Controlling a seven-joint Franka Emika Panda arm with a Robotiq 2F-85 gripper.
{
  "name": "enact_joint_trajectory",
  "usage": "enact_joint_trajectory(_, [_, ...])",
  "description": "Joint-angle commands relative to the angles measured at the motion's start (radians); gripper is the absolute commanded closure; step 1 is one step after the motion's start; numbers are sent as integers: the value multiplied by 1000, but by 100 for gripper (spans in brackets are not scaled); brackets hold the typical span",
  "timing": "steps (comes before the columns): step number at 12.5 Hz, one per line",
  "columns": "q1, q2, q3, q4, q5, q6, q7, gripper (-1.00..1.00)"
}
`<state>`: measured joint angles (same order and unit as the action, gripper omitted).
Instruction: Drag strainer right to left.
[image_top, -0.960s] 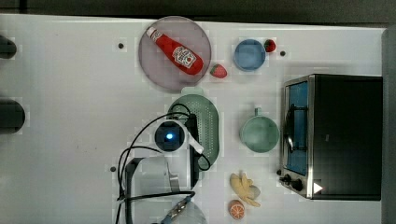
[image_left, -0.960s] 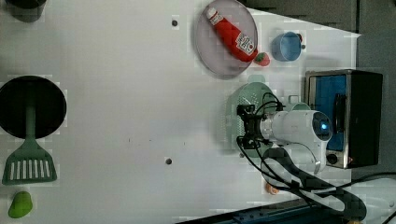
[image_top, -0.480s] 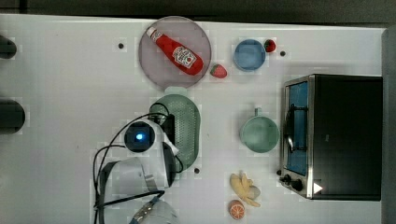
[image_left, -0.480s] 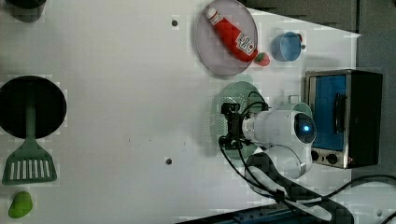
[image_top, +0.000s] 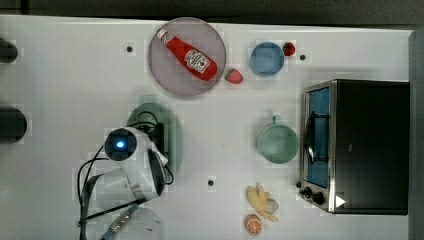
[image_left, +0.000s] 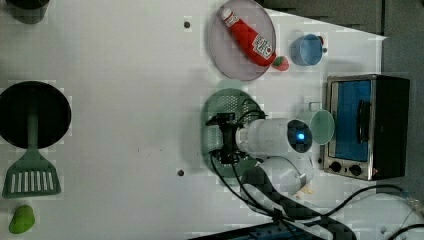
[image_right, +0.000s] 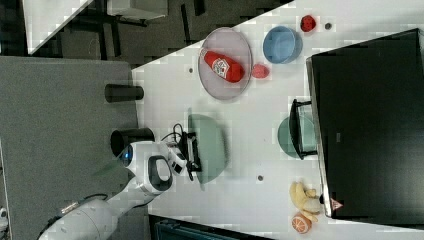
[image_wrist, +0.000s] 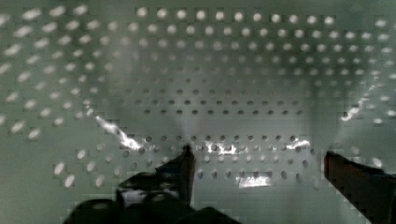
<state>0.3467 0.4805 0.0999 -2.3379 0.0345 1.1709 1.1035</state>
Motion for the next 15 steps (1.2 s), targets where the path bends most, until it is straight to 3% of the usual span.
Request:
enact_joint_trajectory(1, [53,6,-1,67,38,-15,50,-100])
enact_joint_trajectory(9, [190,72,-1,207,114,-59,160,-100])
enact_joint_trajectory(15, [246,118,-2,295,119,-71,187,-100])
